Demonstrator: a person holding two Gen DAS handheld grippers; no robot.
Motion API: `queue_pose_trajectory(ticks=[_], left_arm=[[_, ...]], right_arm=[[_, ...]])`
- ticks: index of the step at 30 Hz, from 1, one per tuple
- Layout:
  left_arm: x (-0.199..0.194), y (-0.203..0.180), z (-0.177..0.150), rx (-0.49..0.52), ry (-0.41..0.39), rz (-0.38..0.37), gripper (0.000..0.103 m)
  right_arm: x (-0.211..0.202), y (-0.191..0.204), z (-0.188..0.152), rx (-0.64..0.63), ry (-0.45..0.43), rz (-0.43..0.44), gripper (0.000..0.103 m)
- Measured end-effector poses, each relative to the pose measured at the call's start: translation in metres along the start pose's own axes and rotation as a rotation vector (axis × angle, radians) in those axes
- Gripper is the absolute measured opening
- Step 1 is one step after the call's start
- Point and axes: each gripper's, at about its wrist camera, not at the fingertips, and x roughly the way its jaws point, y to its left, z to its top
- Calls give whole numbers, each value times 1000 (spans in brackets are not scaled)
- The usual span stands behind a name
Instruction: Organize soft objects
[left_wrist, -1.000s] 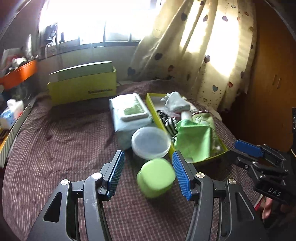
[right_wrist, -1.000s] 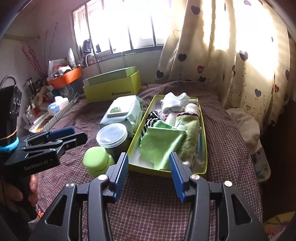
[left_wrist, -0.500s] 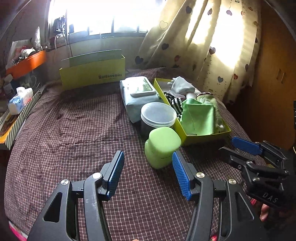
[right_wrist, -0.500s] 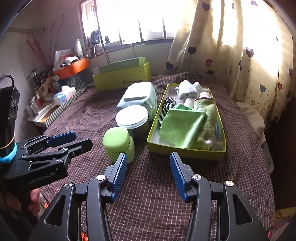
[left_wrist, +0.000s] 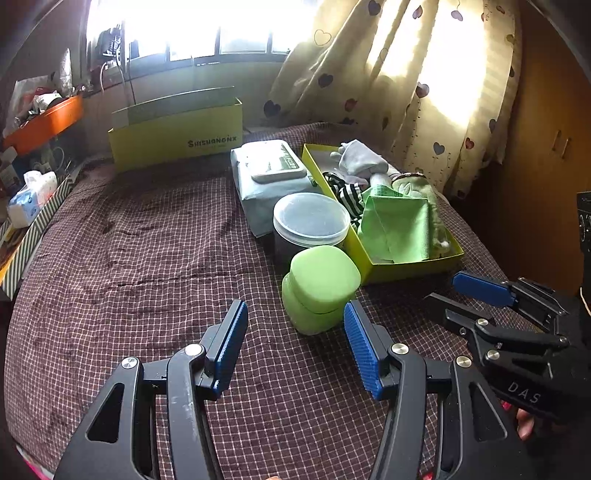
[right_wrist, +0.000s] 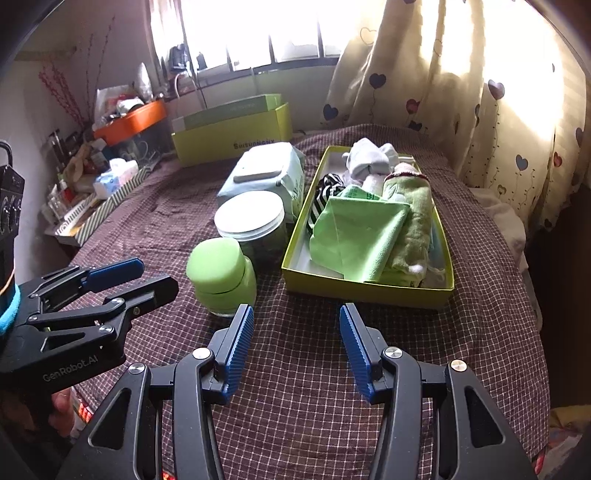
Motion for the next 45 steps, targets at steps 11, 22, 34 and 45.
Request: queue_pose_trajectory(ticks=[11,22,34,45], left_arm=[[13,-3,4,6,18,3,55],[16,-4,4,6,32,-5,55],[17,-3,4,3,41,-6,55],[21,-4,2,12,60,17,55]], right_arm=[[13,-5,3,-6,25,6,48],[15,-5,5,-14,26,13,48],[15,-1,4,-22,28,17,48],[15,-1,3,-24,35,12,48]])
